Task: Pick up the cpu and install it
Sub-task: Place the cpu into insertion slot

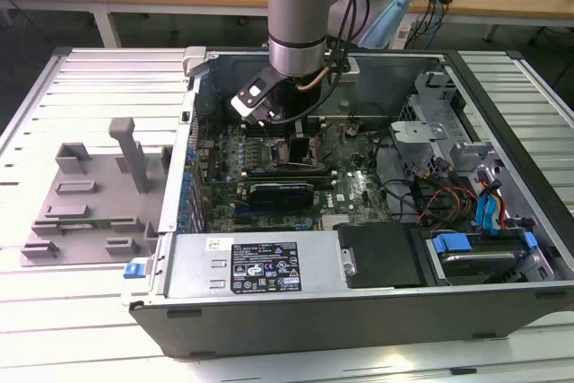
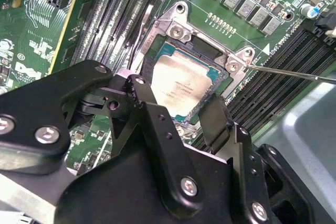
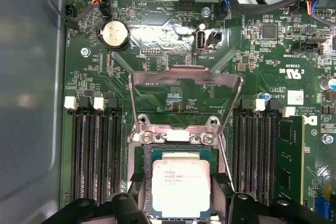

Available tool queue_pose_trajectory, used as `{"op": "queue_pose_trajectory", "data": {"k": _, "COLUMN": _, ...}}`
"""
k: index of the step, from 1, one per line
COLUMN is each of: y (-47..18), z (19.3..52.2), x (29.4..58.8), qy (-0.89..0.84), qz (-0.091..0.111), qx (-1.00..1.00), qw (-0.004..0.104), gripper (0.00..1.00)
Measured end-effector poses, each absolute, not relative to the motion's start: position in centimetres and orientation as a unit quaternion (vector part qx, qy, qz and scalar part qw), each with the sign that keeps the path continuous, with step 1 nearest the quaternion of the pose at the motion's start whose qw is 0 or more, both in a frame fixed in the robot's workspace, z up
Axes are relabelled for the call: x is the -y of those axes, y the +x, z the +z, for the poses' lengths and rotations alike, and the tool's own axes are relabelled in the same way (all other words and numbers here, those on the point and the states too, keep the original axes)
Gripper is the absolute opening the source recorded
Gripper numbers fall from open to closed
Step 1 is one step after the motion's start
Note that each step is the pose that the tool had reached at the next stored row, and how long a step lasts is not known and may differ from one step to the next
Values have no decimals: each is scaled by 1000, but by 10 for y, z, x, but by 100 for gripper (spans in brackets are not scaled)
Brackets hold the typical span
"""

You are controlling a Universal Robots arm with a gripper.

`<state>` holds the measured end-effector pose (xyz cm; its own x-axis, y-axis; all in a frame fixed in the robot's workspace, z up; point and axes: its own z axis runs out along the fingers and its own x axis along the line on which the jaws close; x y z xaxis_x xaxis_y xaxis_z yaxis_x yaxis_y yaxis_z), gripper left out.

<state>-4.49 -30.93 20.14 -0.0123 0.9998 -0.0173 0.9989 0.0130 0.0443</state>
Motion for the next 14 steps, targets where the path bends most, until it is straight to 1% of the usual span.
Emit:
{"op": "queue_pose_trajectory", "data": {"k": 12, "y": -45, "z": 201, "x": 309, "qy": 702, "qz": 10, "qx": -711, "qw": 22, "gripper": 62}}
{"op": "queue_pose_trajectory", "data": {"k": 14, "y": -45, "z": 201, "x": 309, "qy": 702, "qz": 10, "qx": -711, "qw": 22, "gripper": 60}}
